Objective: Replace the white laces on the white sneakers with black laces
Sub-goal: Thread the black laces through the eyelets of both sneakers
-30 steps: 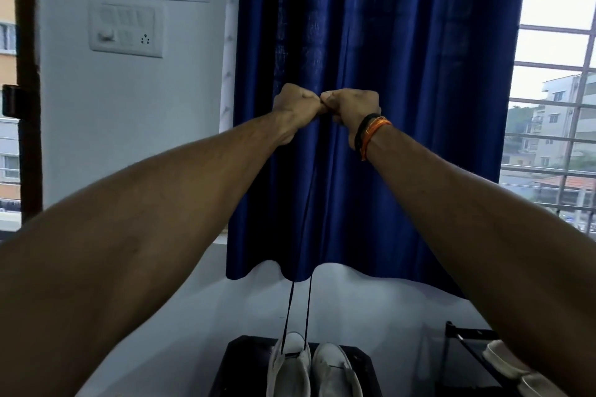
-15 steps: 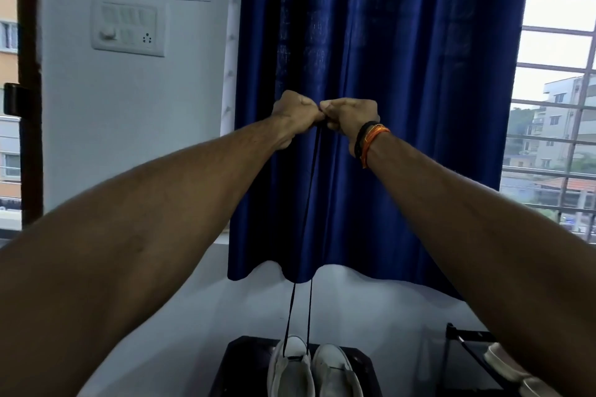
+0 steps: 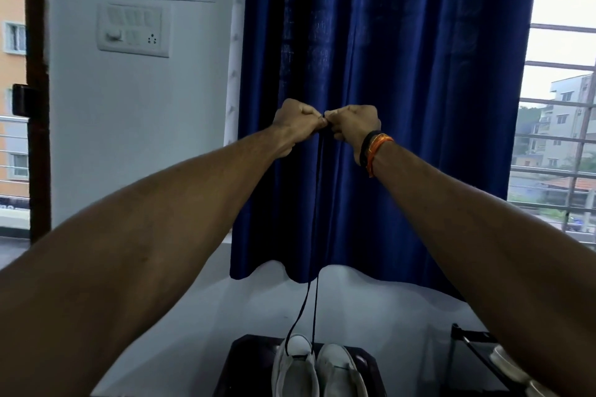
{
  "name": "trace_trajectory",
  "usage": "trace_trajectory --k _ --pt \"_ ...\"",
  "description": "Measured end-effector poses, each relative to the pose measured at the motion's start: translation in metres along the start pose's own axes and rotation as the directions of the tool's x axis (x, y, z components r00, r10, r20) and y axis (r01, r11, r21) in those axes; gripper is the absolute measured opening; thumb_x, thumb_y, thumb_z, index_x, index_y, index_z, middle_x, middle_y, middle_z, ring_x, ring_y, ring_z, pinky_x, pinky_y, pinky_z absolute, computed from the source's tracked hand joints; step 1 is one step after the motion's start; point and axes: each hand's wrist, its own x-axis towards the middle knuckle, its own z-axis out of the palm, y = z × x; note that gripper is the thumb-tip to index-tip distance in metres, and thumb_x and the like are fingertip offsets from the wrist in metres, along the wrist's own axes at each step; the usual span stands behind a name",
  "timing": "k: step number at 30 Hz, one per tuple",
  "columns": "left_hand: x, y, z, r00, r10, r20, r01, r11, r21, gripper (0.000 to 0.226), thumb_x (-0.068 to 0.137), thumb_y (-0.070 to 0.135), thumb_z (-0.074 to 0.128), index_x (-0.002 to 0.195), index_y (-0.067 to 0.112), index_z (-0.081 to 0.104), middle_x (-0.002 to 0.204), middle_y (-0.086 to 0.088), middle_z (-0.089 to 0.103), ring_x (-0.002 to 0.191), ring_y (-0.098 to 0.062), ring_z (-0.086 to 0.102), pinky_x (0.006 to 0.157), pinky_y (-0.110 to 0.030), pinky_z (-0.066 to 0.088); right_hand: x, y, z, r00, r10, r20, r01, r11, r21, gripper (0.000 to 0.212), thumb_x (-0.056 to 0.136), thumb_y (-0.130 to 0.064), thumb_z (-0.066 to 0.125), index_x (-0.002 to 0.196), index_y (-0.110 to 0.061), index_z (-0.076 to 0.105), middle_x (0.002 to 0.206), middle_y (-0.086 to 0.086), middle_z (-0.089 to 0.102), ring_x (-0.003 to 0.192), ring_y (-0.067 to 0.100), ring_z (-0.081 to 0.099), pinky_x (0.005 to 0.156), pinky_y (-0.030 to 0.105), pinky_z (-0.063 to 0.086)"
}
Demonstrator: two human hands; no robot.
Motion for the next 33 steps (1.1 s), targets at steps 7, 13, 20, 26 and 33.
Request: trace_trajectory --k 7,13,20,26,33 --pt "-0.01 -0.008 0.006 1.0 0.002 0.012 -0.002 1.0 0.007 0.007 0.089 0.019 0.077 0.083 0.015 0.078 0.084 0.001 0.076 0.076 -0.004 0.07 0.059 -0.012 0.05 0.001 0.017 0.012 0.995 0.085 -0.06 -0.082 0.996 0.039 0.016 0.09 -0.016 0.06 0.082 -0.008 0.07 0.082 0.007 0.069 0.074 0.02 0.062 0.072 0.035 0.056" --pt "-0.026 -0.054 0.015 0.981 -0.166 0.095 0.167 0.986 0.0 0.01 0.095 0.017 0.066 0.09 0.011 0.072 0.091 -0.005 0.076 0.078 -0.011 0.066 0.067 -0.024 0.054 -0.018 0.061 0.008 0.959 0.276 -0.069 -0.241 0.917 0.317 0.018 0.106 -0.015 0.041 0.104 -0.007 0.057 0.079 0.007 0.062 0.061 0.016 0.067 0.055 0.028 0.058" --pt "-0.042 -0.12 0.003 0.915 -0.401 -0.043 0.401 0.916 0.007 0.009 0.1 0.011 0.055 0.103 0.01 0.064 0.085 -0.006 0.077 0.053 -0.008 0.051 0.043 -0.019 0.041 -0.036 0.13 -0.006 0.955 0.292 0.052 -0.288 0.955 -0.069 0.022 0.097 -0.013 0.048 0.077 -0.013 0.055 0.068 0.0 0.06 0.046 0.01 0.043 0.039 0.021 0.035" --pt "-0.073 -0.164 0.018 0.883 -0.439 0.166 0.435 0.898 0.064 0.012 0.093 0.013 0.069 0.102 0.005 0.072 0.08 -0.008 0.074 0.056 -0.007 0.055 0.045 -0.018 0.044 -0.067 0.194 0.009 0.915 0.296 0.275 -0.232 0.942 -0.243 0.01 0.095 -0.009 0.06 0.088 -0.012 0.067 0.072 0.003 0.07 0.049 0.008 0.055 0.04 0.02 0.038" --pt "-0.125 -0.221 0.05 0.801 -0.526 0.288 0.508 0.85 0.139 0.008 0.092 0.006 0.069 0.096 0.001 0.073 0.08 -0.012 0.075 0.053 -0.009 0.058 0.048 -0.019 0.048 -0.109 0.25 0.039 0.803 0.457 0.382 -0.355 0.882 -0.31 0.016 0.094 -0.003 0.061 0.083 -0.007 0.072 0.077 0.009 0.068 0.065 0.012 0.06 0.058 0.022 0.051"
